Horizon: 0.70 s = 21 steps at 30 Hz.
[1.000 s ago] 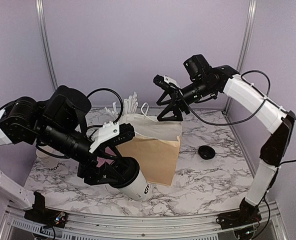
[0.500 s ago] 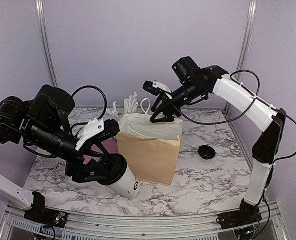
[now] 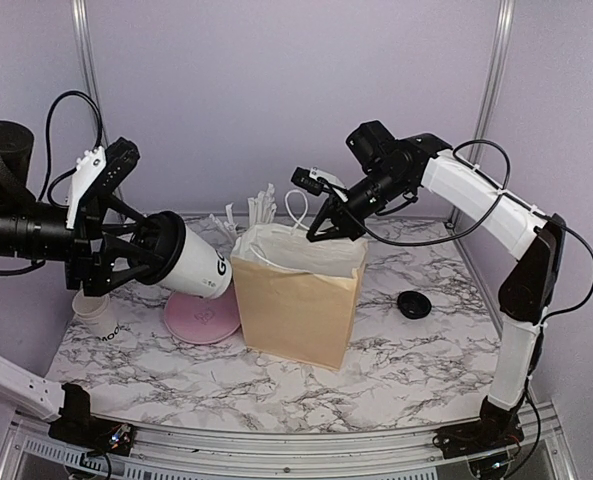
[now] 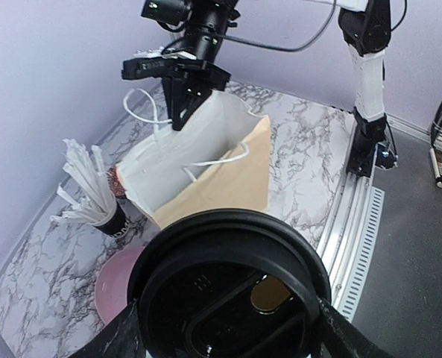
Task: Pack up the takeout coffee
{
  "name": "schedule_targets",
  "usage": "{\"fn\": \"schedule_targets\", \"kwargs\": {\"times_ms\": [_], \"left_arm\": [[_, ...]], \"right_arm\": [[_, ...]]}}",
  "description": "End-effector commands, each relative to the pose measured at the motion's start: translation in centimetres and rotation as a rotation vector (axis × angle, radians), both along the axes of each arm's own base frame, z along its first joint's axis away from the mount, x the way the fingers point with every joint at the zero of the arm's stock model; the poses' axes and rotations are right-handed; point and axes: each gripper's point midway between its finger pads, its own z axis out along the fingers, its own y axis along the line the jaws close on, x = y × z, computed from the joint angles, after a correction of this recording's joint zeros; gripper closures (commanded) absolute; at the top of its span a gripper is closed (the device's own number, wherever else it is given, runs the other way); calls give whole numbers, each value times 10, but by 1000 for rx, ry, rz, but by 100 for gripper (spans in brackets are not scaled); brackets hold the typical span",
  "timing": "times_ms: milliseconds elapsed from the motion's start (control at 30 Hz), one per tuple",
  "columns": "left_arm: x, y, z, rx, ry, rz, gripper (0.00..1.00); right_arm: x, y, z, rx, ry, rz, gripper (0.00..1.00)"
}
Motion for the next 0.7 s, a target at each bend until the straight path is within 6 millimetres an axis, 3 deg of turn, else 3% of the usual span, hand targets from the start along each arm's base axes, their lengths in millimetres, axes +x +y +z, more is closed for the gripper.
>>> {"fn": "schedule_targets", "kwargs": {"times_ms": [0, 167, 300, 400, 667], "left_arm": [[28, -1, 11, 81, -132, 96, 34], [41, -17, 45, 75, -238, 100, 34], [43, -44, 51, 65, -273, 50, 35], [42, -65, 39, 79, -266, 4, 36], [19, -94, -6, 75, -175, -131, 38]], "right_arm": [[-11, -4, 25, 41, -50, 47, 100], [-43, -8, 33, 35, -134, 173, 100], [-72, -5, 23, -6, -176, 231, 100], [-88, -4, 14, -28, -163, 256, 100], [-105, -10, 20, 16, -153, 247, 100]]}}
